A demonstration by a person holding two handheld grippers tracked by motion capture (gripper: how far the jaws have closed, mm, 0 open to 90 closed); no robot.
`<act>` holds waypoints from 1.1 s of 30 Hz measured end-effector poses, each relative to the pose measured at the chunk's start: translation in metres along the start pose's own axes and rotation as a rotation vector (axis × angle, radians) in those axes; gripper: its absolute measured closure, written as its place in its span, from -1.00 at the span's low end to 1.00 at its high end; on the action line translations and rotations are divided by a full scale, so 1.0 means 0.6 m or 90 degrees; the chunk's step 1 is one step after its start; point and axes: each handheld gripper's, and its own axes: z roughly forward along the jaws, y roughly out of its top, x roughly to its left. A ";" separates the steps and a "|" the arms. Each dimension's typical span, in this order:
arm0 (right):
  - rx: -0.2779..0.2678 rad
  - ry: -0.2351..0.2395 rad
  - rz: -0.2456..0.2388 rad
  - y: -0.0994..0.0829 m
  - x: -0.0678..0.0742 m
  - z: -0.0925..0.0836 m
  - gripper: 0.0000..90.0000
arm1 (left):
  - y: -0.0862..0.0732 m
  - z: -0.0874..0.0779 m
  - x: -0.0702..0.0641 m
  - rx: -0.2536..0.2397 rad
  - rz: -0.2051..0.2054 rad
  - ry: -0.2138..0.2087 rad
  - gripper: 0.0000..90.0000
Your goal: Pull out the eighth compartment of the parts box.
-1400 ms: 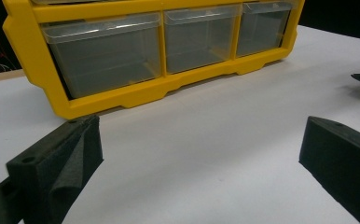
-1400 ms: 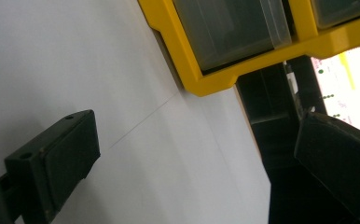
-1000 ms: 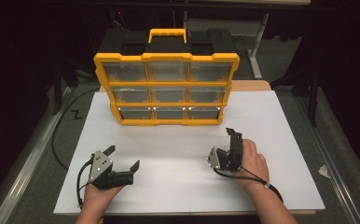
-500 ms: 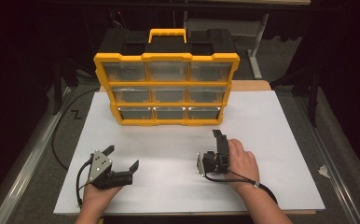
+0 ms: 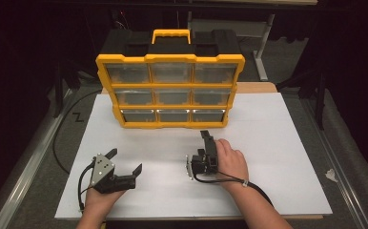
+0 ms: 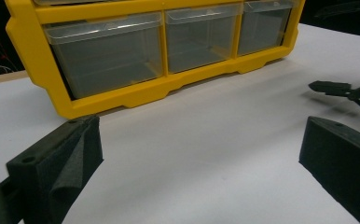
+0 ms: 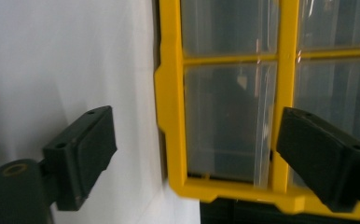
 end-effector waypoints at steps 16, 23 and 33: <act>-0.005 -0.058 0.000 0.062 -0.028 0.057 -0.07 | 0.000 0.001 0.003 -0.005 -0.009 -0.005 -0.99; 0.010 -0.068 0.005 0.079 -0.053 0.087 0.20 | -0.001 0.002 0.002 -0.006 -0.010 -0.011 -0.99; 0.013 -0.075 -0.010 0.096 -0.064 0.114 0.49 | 0.000 0.002 0.001 -0.007 -0.010 -0.011 -0.99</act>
